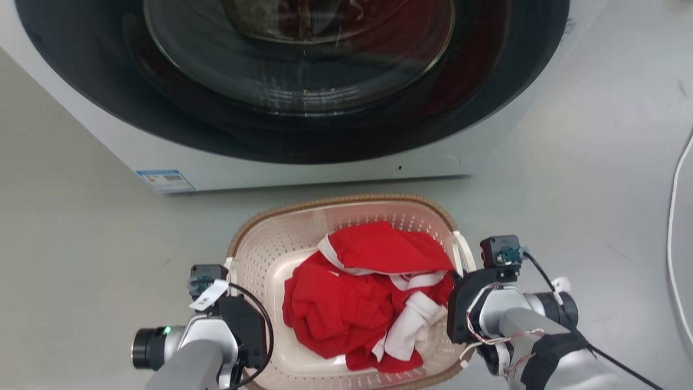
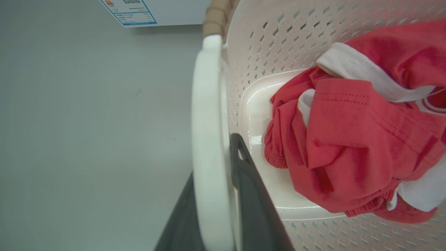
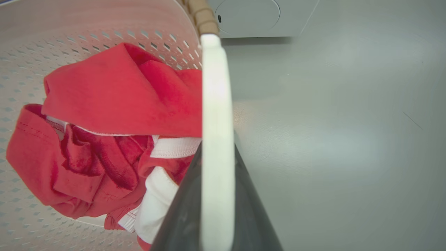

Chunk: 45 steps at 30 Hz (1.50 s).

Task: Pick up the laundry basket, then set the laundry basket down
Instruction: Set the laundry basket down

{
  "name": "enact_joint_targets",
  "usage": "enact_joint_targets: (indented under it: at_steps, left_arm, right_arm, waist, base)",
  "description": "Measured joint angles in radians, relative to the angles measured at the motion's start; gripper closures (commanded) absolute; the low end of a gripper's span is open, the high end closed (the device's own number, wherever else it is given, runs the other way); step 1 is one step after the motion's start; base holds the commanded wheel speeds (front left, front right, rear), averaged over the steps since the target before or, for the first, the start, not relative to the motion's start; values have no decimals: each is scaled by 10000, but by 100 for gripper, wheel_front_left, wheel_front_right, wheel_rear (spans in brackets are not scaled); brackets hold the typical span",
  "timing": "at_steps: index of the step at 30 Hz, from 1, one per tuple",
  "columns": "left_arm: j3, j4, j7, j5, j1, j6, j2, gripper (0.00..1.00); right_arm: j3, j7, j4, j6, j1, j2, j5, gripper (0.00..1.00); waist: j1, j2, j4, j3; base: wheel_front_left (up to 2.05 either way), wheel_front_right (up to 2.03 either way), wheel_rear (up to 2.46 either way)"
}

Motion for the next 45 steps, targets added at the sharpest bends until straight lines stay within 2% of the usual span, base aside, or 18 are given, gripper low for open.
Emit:
enact_joint_targets:
  at_steps: [26,45]
  left_arm:
    - [117,165,-545,257,-2415,86,-10,100]
    - [182,472,-1189,585,-3327,86,33,100]
  right_arm:
    - [-54,-579,422,2,-2427,-48,-378,100]
    - [33,-1020,410,2,-3216,-52,-437,100]
  waist:
    - [-1,0,38,3743]
    - [-4,-1,46,4614]
  base:
    - [0,0,0]
    - [0,0,0]
